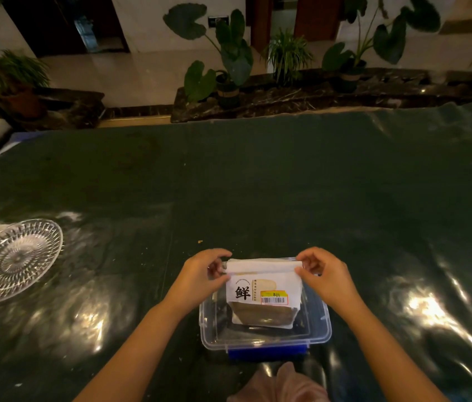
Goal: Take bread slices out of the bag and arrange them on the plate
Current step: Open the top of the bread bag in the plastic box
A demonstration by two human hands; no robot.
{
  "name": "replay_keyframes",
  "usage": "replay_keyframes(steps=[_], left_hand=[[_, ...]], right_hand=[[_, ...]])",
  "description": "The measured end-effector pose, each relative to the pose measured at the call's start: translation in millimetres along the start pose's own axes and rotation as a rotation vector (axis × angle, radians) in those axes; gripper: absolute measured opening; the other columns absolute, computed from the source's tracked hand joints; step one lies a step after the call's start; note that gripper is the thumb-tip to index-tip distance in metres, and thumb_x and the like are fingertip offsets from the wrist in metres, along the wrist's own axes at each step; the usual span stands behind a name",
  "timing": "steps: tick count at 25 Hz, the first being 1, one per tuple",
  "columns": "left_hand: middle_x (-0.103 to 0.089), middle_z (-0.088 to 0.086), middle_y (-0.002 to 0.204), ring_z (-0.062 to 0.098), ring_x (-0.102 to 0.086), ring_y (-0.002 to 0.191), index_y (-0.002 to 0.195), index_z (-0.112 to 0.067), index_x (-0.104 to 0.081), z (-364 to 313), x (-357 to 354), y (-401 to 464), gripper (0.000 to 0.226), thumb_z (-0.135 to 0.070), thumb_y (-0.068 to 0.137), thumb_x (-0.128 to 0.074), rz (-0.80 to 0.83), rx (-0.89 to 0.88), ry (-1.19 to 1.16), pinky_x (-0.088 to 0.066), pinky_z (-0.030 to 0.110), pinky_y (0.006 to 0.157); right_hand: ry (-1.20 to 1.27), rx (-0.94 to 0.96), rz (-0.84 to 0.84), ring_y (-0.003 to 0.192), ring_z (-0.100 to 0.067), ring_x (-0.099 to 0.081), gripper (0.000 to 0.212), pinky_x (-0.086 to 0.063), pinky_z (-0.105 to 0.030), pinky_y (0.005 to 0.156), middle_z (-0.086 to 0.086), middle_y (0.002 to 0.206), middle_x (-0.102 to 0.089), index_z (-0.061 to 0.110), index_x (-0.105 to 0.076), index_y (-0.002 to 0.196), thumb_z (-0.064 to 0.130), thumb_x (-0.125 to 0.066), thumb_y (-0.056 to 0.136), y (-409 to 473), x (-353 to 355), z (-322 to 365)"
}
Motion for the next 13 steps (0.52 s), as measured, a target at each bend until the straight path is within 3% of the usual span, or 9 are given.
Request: replay_keyframes(steps=[8,11,13], left_hand=[[-0.051,-0.023,0.086,-0.005,-0.054,0.079,0.112,-0.028,-0.059,-9,-6,-1,0.034,-0.018,0.081,-0.066,-0.012,-0.103,0.109,-0.043,0.01,0.066],[-0.055,-0.018,0.086,-0.004,-0.054,0.077,0.109,-0.024,-0.064,-12,-4,-1,0.028,-0.019,0.082,-0.064,-0.049,-0.137,0.114,-0.043,0.01,0.065],[-0.06,-0.011,0.089,-0.002,-0.055,0.078,0.109,-0.021,-0.066,-12,-3,0,0.027,-0.017,0.082,-0.065,-0.065,-0.133,0.103,-0.044,0.01,0.066]], right_hand=[[0.013,-0.039,-0.162,0.068,-0.004,-0.062,0.027,-0.044,-0.008,0.051,0.006,0.072,-0.061,0.027,-0.059,0.092,0.01,-0.072,0.074,-10,-1,-2],[0.045,-0.072,-0.148,0.068,0.006,-0.062,0.032,-0.046,-0.006,0.048,0.007,0.067,-0.062,0.029,-0.059,0.099,0.012,-0.072,0.075,-10,-2,-6],[0.064,-0.087,-0.126,0.066,0.003,-0.063,0.036,-0.048,-0.007,0.052,0.006,0.066,-0.063,0.027,-0.061,0.108,0.013,-0.071,0.076,-9,-1,-8]])
Point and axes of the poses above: each hand's wrist, its own y-axis towards the middle knuckle, its own x-axis out of the back of the hand, z = x × y, the point moved 5 cm from there along y, towards the middle knuckle
